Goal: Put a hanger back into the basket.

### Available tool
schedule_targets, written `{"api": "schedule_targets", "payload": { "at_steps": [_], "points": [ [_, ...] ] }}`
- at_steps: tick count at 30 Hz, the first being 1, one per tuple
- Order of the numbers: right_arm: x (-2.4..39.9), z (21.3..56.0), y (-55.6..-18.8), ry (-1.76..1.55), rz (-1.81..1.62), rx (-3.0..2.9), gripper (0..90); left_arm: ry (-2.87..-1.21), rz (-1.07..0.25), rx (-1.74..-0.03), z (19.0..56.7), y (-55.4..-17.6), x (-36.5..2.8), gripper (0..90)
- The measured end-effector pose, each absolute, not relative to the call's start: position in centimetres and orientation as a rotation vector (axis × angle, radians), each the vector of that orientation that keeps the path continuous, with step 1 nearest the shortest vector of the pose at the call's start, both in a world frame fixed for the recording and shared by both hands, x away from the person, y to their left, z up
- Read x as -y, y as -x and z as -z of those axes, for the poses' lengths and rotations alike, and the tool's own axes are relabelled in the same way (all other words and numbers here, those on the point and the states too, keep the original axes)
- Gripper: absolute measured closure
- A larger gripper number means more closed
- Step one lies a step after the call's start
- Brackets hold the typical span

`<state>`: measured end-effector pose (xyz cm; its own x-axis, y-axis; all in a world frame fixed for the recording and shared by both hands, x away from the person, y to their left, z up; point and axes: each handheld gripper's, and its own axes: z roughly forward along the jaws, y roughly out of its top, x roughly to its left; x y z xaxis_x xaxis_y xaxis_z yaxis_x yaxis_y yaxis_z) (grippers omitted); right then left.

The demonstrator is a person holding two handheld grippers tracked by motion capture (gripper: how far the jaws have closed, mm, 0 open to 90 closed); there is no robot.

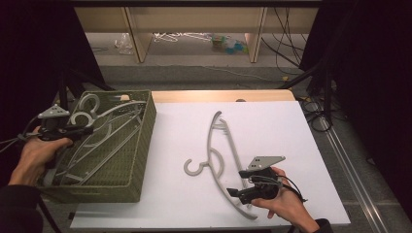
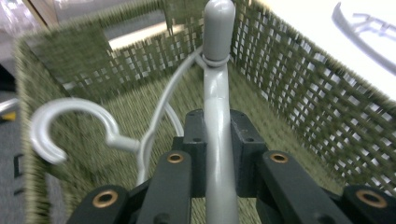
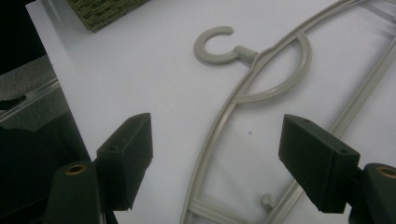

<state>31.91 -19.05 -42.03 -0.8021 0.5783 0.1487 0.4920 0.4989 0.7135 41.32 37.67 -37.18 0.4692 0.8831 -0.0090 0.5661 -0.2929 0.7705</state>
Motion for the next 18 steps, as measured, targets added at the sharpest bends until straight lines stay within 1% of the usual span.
{"api": "schedule_targets", "payload": {
  "at_steps": [5,6,7,8,10,13,18],
  "points": [
    [19.1,42.0,-31.9,-0.96,-1.198,-2.621,27.1,-1.984,-0.477,-1.26,38.6,-42.0,-37.4,78.6],
    [19.1,42.0,-31.9,-0.959,-1.199,-2.62,27.1,-1.968,-0.483,-1.268,38.9,-42.1,-37.4,78.6],
    [19.1,42.0,-31.9,-0.96,-1.199,-2.621,27.1,-1.982,-0.475,-1.278,39.1,-42.1,-37.5,78.5],
    [19.1,42.0,-31.9,-0.959,-1.199,-2.621,27.1,-2.032,-0.458,-1.276,39.1,-42.1,-38.0,78.5],
    [19.1,42.0,-31.9,-0.959,-1.202,-2.62,27.1,-2.035,-0.439,-1.302,39.4,-42.1,-38.2,78.1],
    [19.2,42.0,-32.0,-0.958,-1.201,-2.618,27.1,-2.03,-0.436,-1.329,40.0,-42.1,-38.4,77.5],
    [19.3,42.0,-32.0,-0.958,-1.198,-2.618,27.1,-2.032,-0.473,-1.36,40.5,-42.1,-38.6,76.9]
  ]
}}
